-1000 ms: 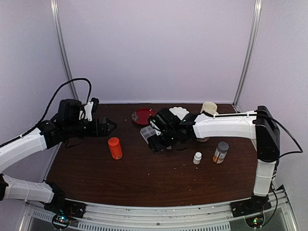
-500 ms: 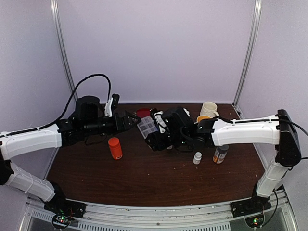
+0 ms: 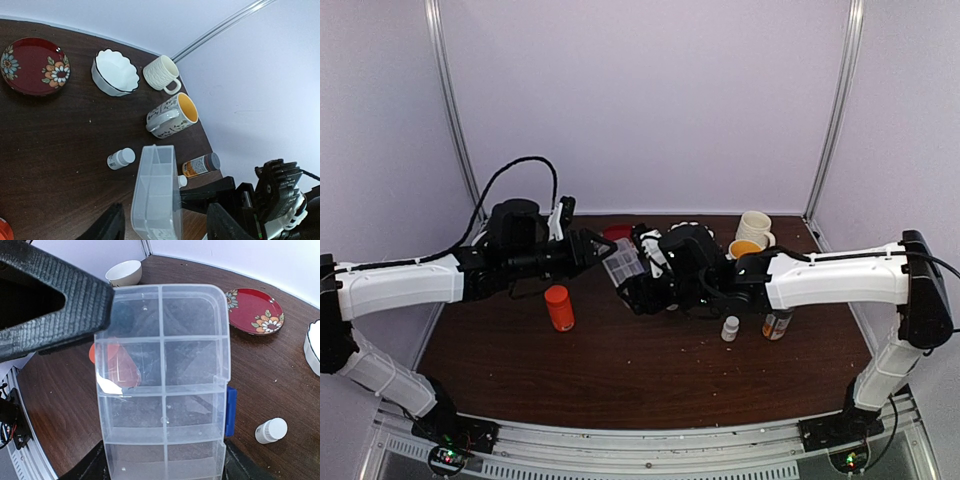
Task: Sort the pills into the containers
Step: Pass from the right arm to the left
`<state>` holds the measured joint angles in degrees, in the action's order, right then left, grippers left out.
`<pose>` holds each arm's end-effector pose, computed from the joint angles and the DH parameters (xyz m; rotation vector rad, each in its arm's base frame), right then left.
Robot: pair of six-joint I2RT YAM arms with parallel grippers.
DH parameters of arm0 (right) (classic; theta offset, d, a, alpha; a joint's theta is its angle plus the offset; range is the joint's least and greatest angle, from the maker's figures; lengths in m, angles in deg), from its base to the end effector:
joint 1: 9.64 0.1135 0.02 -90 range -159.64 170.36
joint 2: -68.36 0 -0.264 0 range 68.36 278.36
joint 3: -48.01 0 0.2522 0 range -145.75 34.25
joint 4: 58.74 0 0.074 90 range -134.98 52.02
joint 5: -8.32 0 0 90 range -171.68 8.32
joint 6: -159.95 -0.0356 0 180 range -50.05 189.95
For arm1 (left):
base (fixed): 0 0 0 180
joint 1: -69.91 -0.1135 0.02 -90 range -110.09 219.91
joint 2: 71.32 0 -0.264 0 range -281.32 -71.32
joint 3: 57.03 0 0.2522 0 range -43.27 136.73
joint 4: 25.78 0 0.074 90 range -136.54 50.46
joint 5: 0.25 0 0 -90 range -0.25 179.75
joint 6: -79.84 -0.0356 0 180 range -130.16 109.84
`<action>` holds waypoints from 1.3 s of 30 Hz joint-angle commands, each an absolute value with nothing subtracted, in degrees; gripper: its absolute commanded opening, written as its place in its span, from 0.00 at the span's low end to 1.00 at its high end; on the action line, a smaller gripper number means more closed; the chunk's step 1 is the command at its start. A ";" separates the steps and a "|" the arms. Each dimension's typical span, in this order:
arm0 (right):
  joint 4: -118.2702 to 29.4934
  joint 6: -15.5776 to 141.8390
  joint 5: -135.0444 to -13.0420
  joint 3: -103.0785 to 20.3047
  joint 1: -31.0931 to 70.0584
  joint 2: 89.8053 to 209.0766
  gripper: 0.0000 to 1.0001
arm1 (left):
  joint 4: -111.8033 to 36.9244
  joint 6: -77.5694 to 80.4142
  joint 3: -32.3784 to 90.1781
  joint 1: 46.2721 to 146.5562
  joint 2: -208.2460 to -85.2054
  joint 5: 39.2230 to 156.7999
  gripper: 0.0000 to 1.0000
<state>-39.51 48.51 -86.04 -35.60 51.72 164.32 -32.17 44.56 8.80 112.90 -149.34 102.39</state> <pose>0.1879 0.3384 0.2648 -0.7131 2.1019 0.7571 0.2249 -0.2203 0.2839 -0.0489 2.1332 -1.3064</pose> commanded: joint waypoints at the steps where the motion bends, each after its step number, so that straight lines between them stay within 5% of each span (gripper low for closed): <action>1: -41.55 47.66 -87.59 -35.27 52.28 161.97 0.67 | -27.39 45.13 9.98 113.03 -149.39 102.94 0.49; 10: -42.05 47.55 -88.23 -35.02 52.58 161.46 0.67 | -26.71 45.30 8.53 113.07 -149.41 103.89 0.42; 17: -42.31 47.62 -88.43 -34.88 52.77 161.19 0.68 | -25.87 45.65 8.03 113.07 -150.15 105.36 0.26; 26: -44.47 47.75 -86.70 -30.18 52.48 154.87 0.95 | -28.29 39.12 10.11 112.99 -147.95 106.81 0.17; 39: -52.11 43.07 -58.82 -21.27 43.54 142.82 0.80 | -22.18 32.06 10.88 111.49 -144.54 122.81 0.17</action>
<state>-47.97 45.65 -69.89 -24.47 45.23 144.08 -28.43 34.75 8.98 111.76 -145.73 115.42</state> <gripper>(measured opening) 0.827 0.220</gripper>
